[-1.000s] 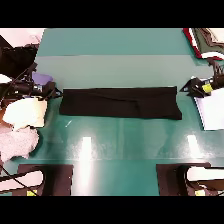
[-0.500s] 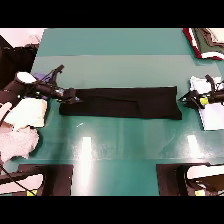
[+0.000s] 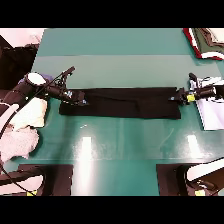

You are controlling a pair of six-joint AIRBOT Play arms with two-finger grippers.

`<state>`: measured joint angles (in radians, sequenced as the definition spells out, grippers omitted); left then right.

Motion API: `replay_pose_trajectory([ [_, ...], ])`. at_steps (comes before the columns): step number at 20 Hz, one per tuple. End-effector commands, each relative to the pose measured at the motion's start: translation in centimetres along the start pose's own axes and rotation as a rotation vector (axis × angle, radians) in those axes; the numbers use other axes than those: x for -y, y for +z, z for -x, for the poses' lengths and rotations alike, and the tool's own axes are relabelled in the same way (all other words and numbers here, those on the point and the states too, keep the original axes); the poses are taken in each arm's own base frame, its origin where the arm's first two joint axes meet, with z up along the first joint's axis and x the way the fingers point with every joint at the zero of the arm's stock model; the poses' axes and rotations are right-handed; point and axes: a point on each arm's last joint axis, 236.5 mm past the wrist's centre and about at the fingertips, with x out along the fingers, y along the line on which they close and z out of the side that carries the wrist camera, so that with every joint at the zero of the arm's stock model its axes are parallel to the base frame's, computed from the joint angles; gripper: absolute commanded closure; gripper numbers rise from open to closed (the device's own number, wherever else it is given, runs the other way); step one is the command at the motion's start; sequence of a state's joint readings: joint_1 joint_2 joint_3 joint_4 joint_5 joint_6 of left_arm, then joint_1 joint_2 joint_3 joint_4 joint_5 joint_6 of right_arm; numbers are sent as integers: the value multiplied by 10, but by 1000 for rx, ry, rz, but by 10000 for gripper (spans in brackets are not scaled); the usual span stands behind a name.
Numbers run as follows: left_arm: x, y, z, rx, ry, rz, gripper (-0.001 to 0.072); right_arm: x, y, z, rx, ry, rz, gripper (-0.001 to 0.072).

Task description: Fold the shirts.

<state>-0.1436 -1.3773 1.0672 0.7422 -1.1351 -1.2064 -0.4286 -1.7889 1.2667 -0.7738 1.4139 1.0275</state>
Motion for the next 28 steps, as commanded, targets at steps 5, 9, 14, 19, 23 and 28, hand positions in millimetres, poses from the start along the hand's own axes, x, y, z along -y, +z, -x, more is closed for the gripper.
replay_pose_trajectory([
  [5, -2, 23, 0, 83, 22, 63, 685, -38, -3, 14, 0, 79, 82, 692],
  [9, 30, 60, -20, 111, 1, -25, 685, -101, 9, 44, 93, 67, 124, 693],
  [14, 59, 77, -97, 19, -26, -92, 685, -219, 12, 72, 148, 48, 313, 693],
  [19, 61, 76, -164, -58, -35, -72, 685, -321, -3, 64, 157, 77, 497, 693],
  [23, 52, 79, -177, -56, -23, -40, 685, -372, -14, 46, 131, 106, 590, 693],
  [28, 57, 85, -172, -48, -32, -54, 684, -397, -24, 6, 54, 132, 645, 693],
])
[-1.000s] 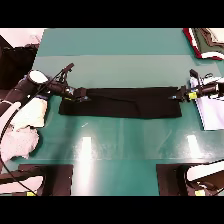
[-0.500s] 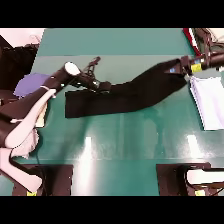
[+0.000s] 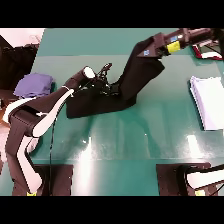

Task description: Fold the shirts.

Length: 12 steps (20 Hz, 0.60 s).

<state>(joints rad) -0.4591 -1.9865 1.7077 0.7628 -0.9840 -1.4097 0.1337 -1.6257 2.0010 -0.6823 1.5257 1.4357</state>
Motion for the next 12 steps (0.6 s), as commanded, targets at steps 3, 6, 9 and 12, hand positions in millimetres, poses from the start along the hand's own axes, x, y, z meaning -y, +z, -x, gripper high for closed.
replay_pose_trajectory([
  [3, 10, 11, 21, -18, -24, -40, 685, -15, -6, -37, -66, 39, 16, 693],
  [6, 5, 15, 53, -67, -4, -90, 685, -14, -8, -46, -80, 31, 19, 693],
  [9, -19, 30, 108, -47, 115, -138, 685, -10, -11, -57, -90, -25, 49, 693],
  [12, -35, 48, 192, 52, 232, -164, 684, -12, -16, -74, -112, -34, 65, 693],
])
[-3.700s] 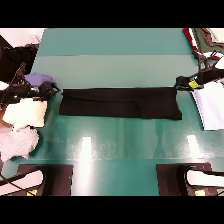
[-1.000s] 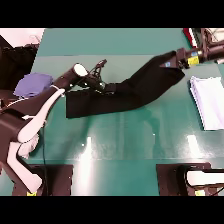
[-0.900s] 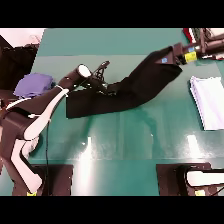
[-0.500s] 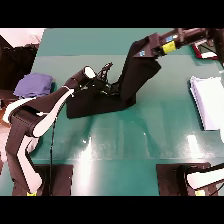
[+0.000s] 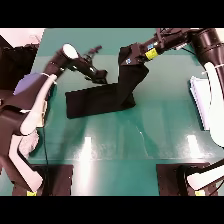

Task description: Fold the shirts.

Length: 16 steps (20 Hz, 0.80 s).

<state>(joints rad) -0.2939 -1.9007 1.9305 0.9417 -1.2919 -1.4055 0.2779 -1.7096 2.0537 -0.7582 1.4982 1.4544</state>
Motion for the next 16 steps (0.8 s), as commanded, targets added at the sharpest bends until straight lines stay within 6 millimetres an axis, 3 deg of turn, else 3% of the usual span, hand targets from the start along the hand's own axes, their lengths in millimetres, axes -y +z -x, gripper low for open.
replay_pose_trajectory([
  [1, -34, 6, 90, 61, 147, -19, 684, 0, -4, -24, -28, -18, 18, 693],
  [4, -44, 4, 164, 139, 203, -12, 684, -7, -9, -59, -64, 7, 34, 693],
  [7, -52, -3, 221, 210, 248, 14, 684, -24, -15, -101, -85, 79, 60, 693],
  [9, -55, -8, 244, 244, 269, 26, 684, -29, -16, -133, -75, 89, 103, 692],
  [12, -56, -13, 252, 242, 275, 36, 683, -49, -8, -186, 6, 151, 190, 686],
  [13, -56, -13, 252, 242, 274, 37, 683, -59, -5, -206, 43, 182, 207, 625],
  [15, -54, -11, 251, 248, 263, 36, 684, -81, -4, -239, 105, 252, 213, 358],
  [16, -54, -12, 251, 246, 263, 36, 684, -95, -5, -248, 134, 291, 243, 321],
])
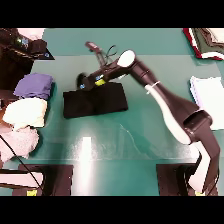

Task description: Fold the shirts.

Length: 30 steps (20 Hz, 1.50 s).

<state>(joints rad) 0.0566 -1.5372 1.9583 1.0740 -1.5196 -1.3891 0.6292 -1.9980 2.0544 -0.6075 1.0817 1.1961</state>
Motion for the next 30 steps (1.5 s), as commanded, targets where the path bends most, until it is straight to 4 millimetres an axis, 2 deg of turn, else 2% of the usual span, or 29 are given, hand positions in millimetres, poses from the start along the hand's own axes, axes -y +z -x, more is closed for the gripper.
replay_pose_trajectory([
  [1, -1, -2, 5, -2, -1, 4, 683, -30, 14, -47, 134, 100, 94, 321],
  [3, 0, -5, 5, -14, -3, 3, 684, -36, 12, -36, 110, 104, 168, 323],
  [4, 0, -7, 5, -23, -5, 2, 684, -33, 10, -21, 76, 94, 190, 330],
  [5, 1, -9, 5, -32, -6, 2, 683, -24, 5, -3, 30, 70, 184, 400],
  [6, 1, -10, 5, -35, -7, 2, 684, -9, -1, 17, -21, 33, 174, 492],
  [8, 1, -10, 5, -35, -7, 2, 684, 35, -18, 62, -104, -67, 90, 493],
  [10, 0, -10, 5, -34, -7, 3, 683, 81, -40, 106, -129, -157, -68, 494],
  [13, 0, -10, 5, -34, -7, 3, 684, 142, -72, 160, -66, -253, -343, 493],
  [14, 0, -9, 5, -33, -7, 3, 683, 158, -85, 172, -47, -276, -410, 485],
  [15, 0, -9, 5, -30, -6, 3, 684, 170, -95, 179, -25, -278, -467, 382],
  [16, 0, -7, 5, -25, -5, 3, 684, 178, -102, 181, -2, -263, -525, 98],
  [17, 0, -7, 5, -23, -5, 3, 683, 183, -107, 179, 24, -243, -577, -1],
  [21, 0, -7, 5, -23, -5, 3, 683, 194, -121, 154, 52, -187, -689, 7],
  [23, 0, -7, 5, -24, -5, 3, 683, 194, -125, 132, 4, -165, -684, 7],
  [27, 0, -8, 5, -29, -6, 3, 683, 181, -120, 80, -79, -116, -618, 8],
  [28, 0, -10, 5, -35, -7, 3, 684, 177, -120, 70, -96, -106, -621, 22],
  [30, 1, -12, 5, -44, -9, 3, 684, 169, -124, 53, -138, -81, -606, 122],
])
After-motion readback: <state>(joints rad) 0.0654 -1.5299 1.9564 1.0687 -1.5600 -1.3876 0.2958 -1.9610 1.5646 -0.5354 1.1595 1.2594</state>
